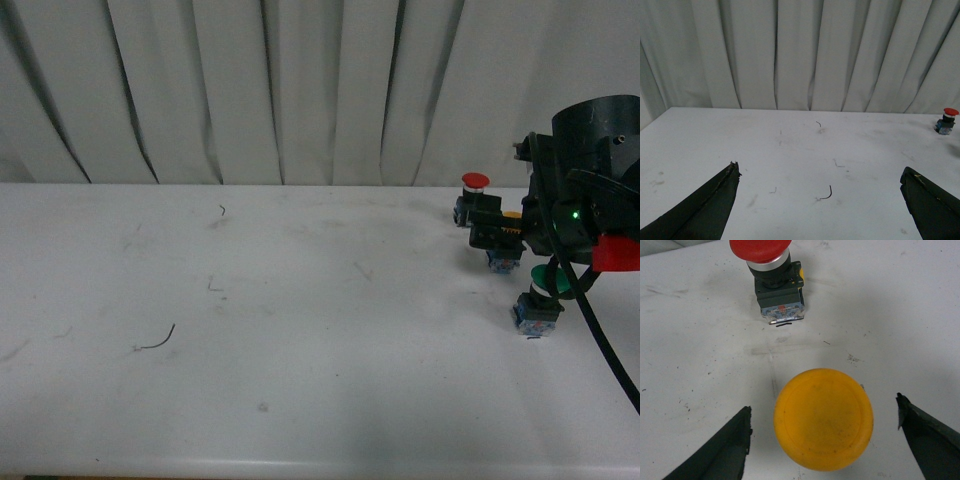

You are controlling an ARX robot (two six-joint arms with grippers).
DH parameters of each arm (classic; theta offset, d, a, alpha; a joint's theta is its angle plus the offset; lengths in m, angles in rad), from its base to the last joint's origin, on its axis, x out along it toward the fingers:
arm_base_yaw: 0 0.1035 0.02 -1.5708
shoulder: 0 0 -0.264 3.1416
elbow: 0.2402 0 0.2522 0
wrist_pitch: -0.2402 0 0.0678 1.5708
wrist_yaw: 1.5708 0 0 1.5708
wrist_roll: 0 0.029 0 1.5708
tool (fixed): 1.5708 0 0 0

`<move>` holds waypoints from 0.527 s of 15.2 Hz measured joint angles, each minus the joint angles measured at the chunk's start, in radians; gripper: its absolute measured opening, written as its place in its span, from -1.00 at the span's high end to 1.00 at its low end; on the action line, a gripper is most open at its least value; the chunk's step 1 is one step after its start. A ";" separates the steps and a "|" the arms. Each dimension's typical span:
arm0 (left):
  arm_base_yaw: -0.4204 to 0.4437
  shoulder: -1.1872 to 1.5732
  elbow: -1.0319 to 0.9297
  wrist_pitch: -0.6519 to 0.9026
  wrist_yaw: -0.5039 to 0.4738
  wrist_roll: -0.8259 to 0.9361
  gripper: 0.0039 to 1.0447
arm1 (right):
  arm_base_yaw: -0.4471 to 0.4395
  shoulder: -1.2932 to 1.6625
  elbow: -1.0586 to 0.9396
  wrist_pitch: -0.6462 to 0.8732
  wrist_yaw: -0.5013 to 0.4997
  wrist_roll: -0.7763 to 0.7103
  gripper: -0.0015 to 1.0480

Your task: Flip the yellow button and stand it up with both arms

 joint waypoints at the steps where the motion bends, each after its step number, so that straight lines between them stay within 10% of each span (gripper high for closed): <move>1: 0.000 0.000 0.000 0.000 0.000 0.000 -0.88 | -0.003 0.000 0.000 0.003 -0.005 0.000 -0.83; 8: 0.000 0.000 0.000 0.000 0.000 0.000 -0.88 | -0.058 -0.229 -0.149 0.051 -0.115 0.003 -0.87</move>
